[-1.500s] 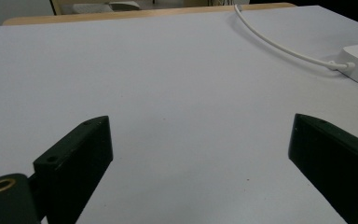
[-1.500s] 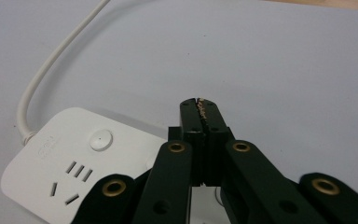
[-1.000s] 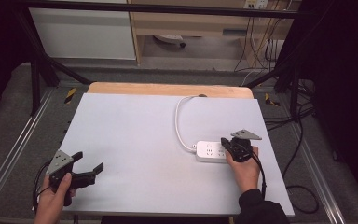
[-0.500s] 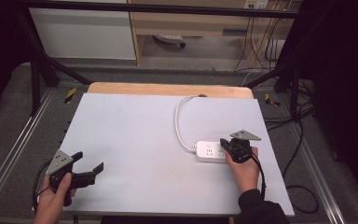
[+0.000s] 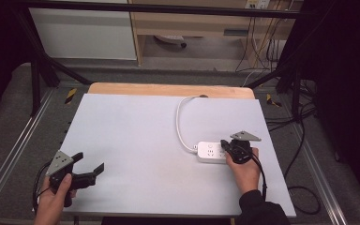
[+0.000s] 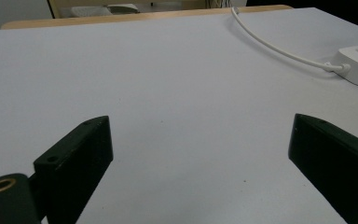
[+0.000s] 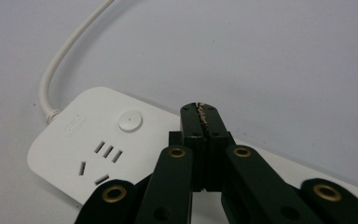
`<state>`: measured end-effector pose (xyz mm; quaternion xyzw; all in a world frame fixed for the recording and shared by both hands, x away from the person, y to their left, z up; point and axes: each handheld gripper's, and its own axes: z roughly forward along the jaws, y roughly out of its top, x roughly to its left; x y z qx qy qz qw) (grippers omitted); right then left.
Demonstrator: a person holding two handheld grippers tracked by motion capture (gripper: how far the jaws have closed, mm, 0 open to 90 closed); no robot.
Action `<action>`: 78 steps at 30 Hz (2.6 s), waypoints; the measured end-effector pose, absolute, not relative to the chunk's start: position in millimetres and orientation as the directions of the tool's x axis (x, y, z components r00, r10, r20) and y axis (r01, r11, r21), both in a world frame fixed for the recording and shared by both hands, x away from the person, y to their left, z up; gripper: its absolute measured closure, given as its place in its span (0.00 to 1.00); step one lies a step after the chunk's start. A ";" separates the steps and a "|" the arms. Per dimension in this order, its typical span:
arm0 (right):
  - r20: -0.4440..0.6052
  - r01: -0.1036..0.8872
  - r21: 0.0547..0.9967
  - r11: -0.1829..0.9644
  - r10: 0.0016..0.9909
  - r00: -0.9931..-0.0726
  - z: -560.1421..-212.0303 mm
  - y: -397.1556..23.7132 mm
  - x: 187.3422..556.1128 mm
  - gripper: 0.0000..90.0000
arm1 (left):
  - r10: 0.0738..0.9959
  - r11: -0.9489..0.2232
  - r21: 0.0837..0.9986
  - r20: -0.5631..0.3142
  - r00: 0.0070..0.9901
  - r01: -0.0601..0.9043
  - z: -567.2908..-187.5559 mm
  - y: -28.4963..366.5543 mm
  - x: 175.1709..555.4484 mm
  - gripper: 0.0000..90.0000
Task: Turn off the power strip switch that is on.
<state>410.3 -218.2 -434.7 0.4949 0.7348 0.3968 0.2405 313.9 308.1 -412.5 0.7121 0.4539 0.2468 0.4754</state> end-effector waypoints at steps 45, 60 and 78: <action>0.022 0.538 0.815 0.215 0.917 -0.399 -438.0 -215.3 410.2 1.00 | 0.882 -0.144 0.900 -0.072 0.465 0.412 -412.6 308.0 313.5 0.07; 0.025 0.541 0.814 0.210 0.918 -0.395 -437.8 -214.8 410.3 1.00 | 0.883 -0.145 0.898 -0.071 0.463 0.414 -412.9 307.8 313.6 0.07; 0.019 0.539 0.814 0.216 0.918 -0.397 -437.7 -214.6 410.4 1.00 | 0.885 -0.148 0.896 -0.069 0.461 0.418 -413.2 308.2 313.7 0.07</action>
